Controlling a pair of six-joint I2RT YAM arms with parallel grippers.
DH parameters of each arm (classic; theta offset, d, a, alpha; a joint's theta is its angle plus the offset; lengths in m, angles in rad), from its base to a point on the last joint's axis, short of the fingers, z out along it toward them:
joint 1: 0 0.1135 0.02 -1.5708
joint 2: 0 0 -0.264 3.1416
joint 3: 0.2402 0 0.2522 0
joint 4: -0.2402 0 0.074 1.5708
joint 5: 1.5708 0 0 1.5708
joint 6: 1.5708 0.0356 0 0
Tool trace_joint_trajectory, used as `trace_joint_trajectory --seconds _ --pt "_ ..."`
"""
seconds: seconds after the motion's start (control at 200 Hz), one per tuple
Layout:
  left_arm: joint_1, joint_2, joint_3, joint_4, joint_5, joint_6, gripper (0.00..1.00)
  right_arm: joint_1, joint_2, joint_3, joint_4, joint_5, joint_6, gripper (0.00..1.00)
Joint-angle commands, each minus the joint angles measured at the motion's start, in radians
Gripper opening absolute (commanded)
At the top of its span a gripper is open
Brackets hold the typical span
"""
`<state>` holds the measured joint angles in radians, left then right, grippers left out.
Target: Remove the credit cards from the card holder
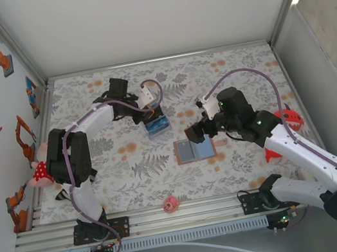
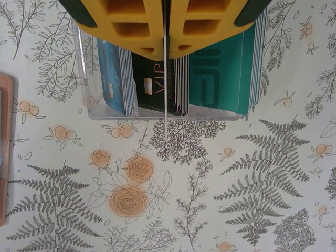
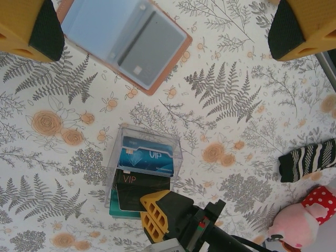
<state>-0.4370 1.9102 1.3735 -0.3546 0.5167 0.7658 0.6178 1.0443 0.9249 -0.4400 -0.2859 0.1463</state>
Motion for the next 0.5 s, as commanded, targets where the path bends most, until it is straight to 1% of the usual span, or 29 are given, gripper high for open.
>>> trace_joint_trajectory --seconds 0.0,0.175,0.331,0.341,0.356,0.371,0.496 --pt "0.006 0.025 0.039 -0.029 0.019 0.033 0.09 -0.003 -0.013 0.022 0.012 0.005 0.016 0.99" --pt "0.006 0.036 0.044 -0.038 0.016 0.037 0.1 -0.003 -0.013 0.02 0.012 0.005 0.017 0.99" --pt "0.007 0.04 0.055 -0.06 0.011 0.034 0.2 -0.003 -0.006 0.023 0.014 -0.002 0.022 0.99" --pt "0.006 0.039 0.057 -0.063 0.009 0.032 0.22 -0.003 -0.005 0.023 0.014 -0.002 0.024 0.99" --pt "0.006 0.039 0.058 -0.065 0.009 0.031 0.27 -0.003 -0.003 0.024 0.014 -0.001 0.027 0.99" --pt "0.005 0.038 0.06 -0.067 0.008 0.028 0.28 -0.002 -0.001 0.027 0.014 -0.001 0.03 0.99" --pt "0.003 0.019 0.064 -0.072 0.013 0.016 0.3 -0.003 0.021 0.039 0.014 -0.006 0.049 0.99"
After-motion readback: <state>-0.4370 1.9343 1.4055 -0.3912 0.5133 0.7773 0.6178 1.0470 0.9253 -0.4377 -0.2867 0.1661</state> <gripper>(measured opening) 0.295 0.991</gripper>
